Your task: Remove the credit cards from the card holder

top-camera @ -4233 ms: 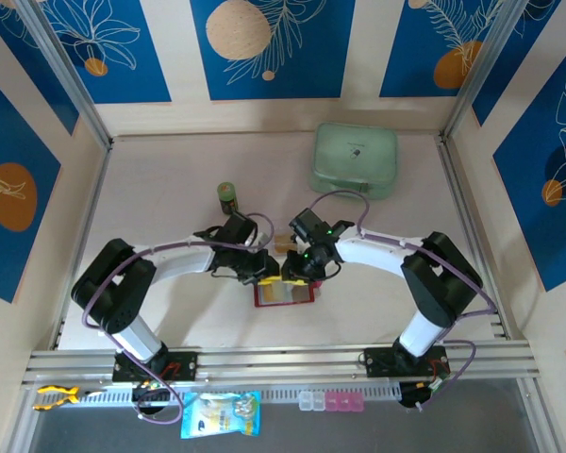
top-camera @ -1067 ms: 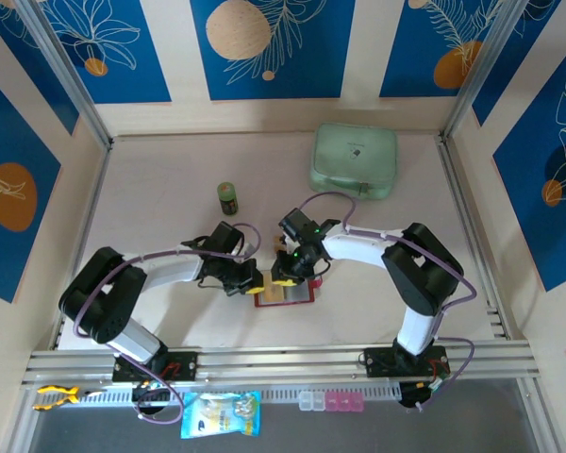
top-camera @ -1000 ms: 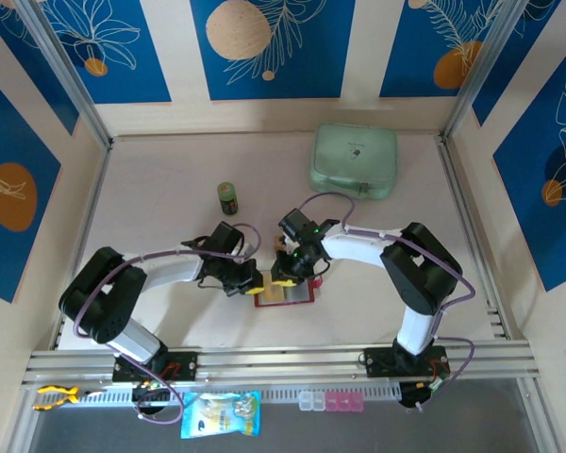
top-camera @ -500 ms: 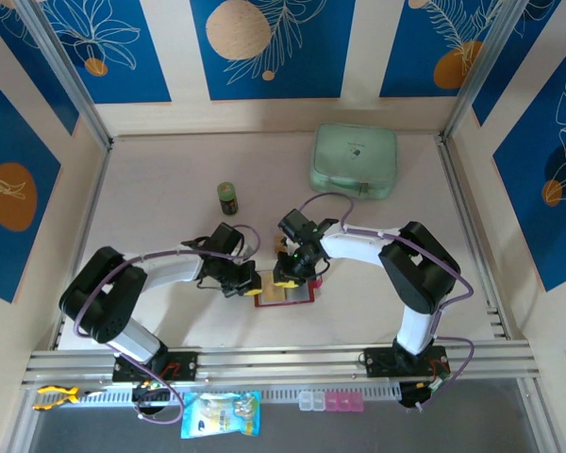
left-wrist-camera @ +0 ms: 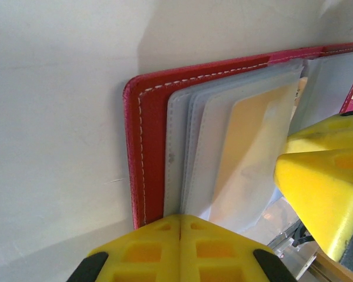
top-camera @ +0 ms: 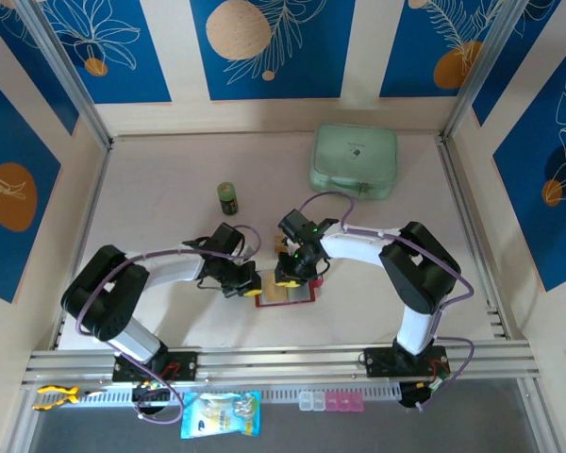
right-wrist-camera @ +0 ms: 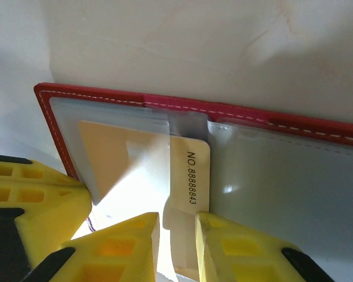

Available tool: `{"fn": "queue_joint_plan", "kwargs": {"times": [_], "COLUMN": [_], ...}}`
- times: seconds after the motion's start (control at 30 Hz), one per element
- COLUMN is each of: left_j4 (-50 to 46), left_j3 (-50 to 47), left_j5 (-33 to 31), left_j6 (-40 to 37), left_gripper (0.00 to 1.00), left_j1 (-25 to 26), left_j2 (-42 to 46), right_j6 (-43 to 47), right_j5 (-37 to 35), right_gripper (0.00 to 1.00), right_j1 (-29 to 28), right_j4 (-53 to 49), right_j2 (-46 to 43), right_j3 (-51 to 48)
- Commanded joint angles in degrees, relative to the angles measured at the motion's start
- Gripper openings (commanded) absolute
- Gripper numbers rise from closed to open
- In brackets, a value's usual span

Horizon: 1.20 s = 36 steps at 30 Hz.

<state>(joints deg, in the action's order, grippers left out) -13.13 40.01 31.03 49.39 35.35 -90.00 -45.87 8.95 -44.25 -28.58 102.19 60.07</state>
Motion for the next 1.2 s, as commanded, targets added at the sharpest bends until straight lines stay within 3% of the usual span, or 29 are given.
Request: {"fn": "queue_joint_plan", "kwargs": {"times": [0.0,0.8,1.17], "left_j4": [-2.25,-4.39,-3.79], "left_j3": [1.25,4.13,6.39], "left_j5": [-0.76,-1.00,-0.26], "left_j6": [-1.05,-1.39,-1.05], "left_gripper": [0.06,0.06,0.06], "left_j1": [-0.51,0.07,2.22], "left_j2": [-0.66,1.58,-1.38], "right_j6": [1.37,2.89,1.93], "right_j5": [-1.81,-3.32,-1.72], "right_gripper": [0.24,0.24,0.24], "right_j1": [-0.16,-0.14,0.52], "right_j4": [-2.57,-0.20,1.00], "right_j2": [-0.84,-3.82,-5.77], "right_j3": [1.27,-0.99,-3.07]}}
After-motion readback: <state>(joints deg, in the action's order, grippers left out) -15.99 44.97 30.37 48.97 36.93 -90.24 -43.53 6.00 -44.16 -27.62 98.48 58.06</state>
